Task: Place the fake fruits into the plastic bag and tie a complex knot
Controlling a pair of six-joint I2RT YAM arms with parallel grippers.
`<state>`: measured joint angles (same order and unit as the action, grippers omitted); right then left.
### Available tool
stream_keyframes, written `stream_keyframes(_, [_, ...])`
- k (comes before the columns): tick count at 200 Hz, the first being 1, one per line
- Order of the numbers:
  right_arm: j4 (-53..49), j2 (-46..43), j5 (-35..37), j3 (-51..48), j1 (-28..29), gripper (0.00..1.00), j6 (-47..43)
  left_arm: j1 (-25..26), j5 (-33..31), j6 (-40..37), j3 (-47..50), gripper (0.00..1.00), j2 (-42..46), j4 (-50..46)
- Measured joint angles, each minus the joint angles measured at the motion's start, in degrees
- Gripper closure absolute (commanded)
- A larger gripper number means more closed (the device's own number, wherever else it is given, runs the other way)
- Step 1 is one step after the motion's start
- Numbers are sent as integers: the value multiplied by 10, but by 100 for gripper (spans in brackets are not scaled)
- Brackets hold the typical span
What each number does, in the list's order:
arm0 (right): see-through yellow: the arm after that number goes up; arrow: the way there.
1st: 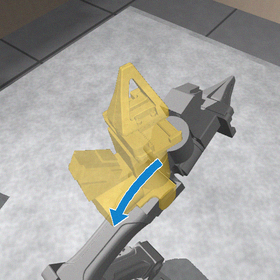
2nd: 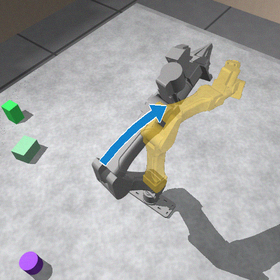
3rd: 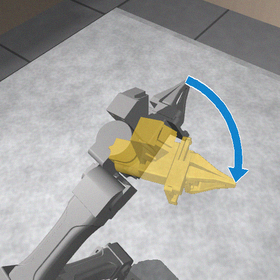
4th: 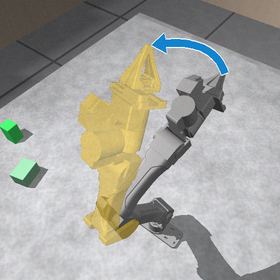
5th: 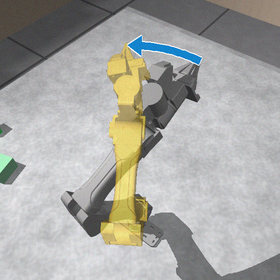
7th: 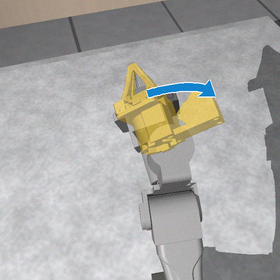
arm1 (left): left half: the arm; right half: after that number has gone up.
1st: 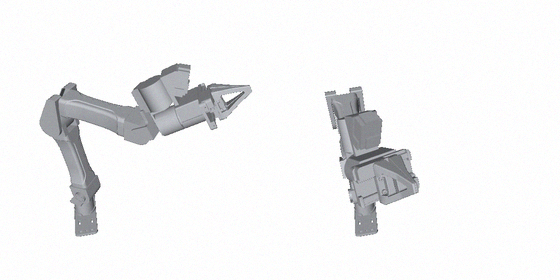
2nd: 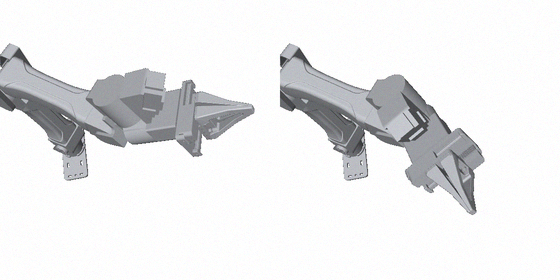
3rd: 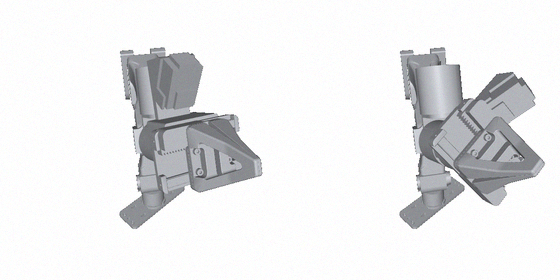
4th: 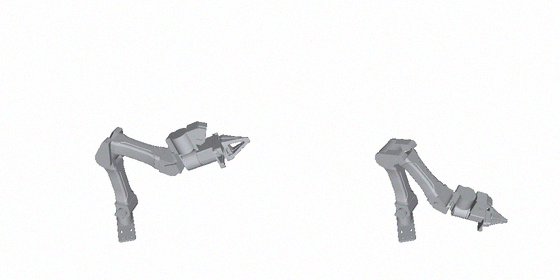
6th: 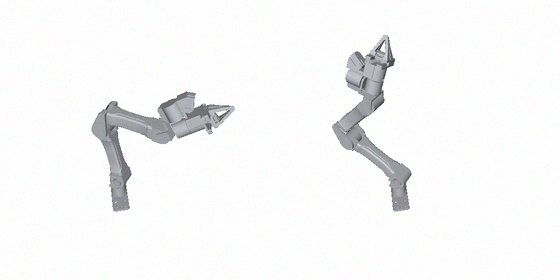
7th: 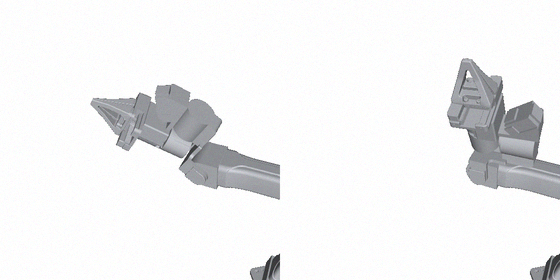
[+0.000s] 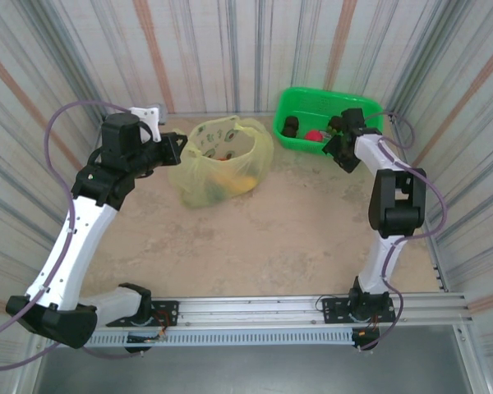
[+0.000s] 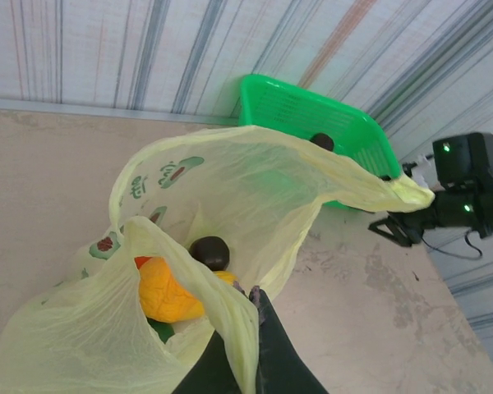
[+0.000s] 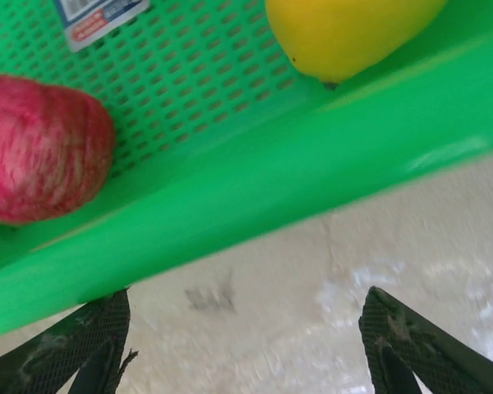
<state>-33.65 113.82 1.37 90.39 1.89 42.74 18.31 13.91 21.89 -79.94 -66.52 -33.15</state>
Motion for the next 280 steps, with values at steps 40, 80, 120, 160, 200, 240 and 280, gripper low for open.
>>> stream_keyframes(40, [58,-52,-4,-33,43,41,-72,0,18,0,2,100,2,4])
stream_keyframes(80, [189,-219,-80,-102,163,50,-215,0,41,0,3,100,2,5])
stream_keyframes(120, [292,-318,-238,-106,213,31,-380,0,62,0,3,100,-8,16])
stream_keyframes(160, [281,-301,-340,-78,252,22,-498,0,62,0,0,100,-8,16])
stream_keyframes(200, [267,-259,-382,-64,259,19,-549,0,62,-2,-2,100,-8,14])
stream_keyframes(240, [272,-197,-337,-17,263,81,-554,0,69,-5,-7,100,-8,13])
stream_keyframes(280, [277,-196,-258,11,265,100,-523,-7,78,-23,-37,100,-10,3])
